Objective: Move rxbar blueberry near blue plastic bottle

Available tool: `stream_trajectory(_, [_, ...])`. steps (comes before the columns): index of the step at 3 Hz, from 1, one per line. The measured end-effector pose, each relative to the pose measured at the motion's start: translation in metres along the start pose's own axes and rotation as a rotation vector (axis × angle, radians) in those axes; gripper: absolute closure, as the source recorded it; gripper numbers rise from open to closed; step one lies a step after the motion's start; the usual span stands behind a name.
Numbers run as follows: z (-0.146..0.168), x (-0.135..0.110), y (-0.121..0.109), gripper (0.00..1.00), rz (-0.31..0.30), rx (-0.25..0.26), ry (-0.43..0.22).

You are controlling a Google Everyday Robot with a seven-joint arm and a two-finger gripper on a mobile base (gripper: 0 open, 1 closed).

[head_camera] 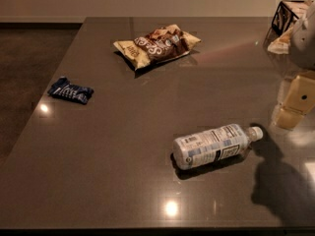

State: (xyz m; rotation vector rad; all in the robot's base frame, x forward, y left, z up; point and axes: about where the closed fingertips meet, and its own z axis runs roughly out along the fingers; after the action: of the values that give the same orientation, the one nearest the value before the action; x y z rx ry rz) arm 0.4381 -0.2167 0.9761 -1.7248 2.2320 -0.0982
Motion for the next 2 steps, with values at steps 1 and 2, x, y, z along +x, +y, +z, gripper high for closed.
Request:
stream_trajectory(1, [0.0, 0.0, 0.0, 0.0, 0.0, 0.0, 0.0])
stream_trajectory(2, [-0.0008, -0.0082, -0.0014, 0.0, -0.009, 0.001, -0.02])
